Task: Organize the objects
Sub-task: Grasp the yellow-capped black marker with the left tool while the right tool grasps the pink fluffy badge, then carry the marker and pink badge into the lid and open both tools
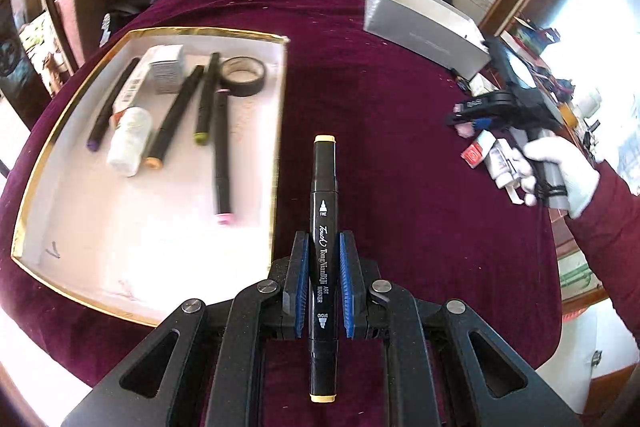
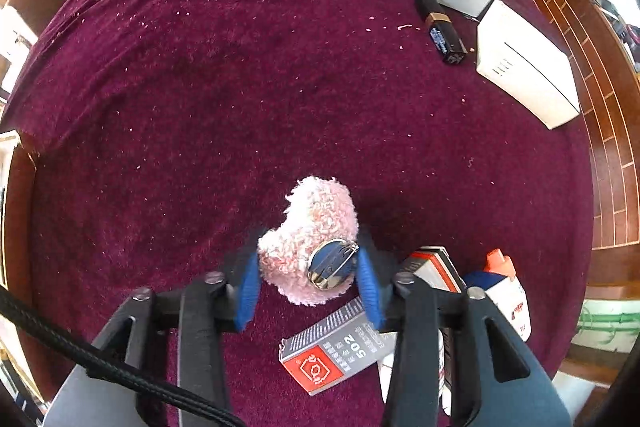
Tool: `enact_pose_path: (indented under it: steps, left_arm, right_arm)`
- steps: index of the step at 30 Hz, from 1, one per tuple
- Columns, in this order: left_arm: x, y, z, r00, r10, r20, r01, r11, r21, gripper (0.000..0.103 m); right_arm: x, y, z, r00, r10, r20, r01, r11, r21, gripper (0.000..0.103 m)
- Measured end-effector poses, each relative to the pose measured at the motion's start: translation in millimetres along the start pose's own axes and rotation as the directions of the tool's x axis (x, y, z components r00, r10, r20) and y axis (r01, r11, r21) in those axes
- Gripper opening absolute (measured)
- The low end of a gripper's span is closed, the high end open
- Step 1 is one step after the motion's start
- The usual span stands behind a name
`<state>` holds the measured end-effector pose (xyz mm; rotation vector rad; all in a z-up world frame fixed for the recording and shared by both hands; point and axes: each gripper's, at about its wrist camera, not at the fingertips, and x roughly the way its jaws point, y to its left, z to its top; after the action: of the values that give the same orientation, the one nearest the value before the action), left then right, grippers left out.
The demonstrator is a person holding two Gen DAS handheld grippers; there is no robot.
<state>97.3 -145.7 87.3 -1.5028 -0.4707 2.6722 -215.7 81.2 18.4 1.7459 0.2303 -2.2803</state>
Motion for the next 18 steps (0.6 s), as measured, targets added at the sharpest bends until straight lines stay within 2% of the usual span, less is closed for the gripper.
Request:
enact_pose_path:
  steps: [5, 9, 13, 18]
  left_arm:
    - [-2.4, 23.6, 1.5, 1.0, 0.011, -0.01, -0.011, 0.999, -0.041, 0.012]
    - [-10.0, 52.0, 8.0, 1.0, 0.025, -0.004, -0.025, 0.996, -0.086, 0.012]
    - [-21.0, 86.8, 14.6, 0.998, 0.069, 0.011, -0.067, 0.991, -0.119, 0.012]
    - [-23.6, 130.8, 24.4, 0.993, 0.122, 0.01, -0.119, 0.98, -0.158, 0.012]
  right_arm:
    - [-24.4, 5.8, -11.1, 0.995, 0.099, 0.028, -0.1, 0.994, 0.038, 0.037]
    - [-52.8, 31.0, -20.7, 0.977, 0.208, 0.046, -0.21, 0.978, 0.021, 0.037]
    - [-78.3, 85.2, -33.5, 0.945, 0.325, 0.05, -0.323, 0.946, -0.04, 0.038]
    - [-84.8, 158.8, -49.4, 0.903, 0.43, 0.002, -0.427, 0.898, -0.107, 0.038]
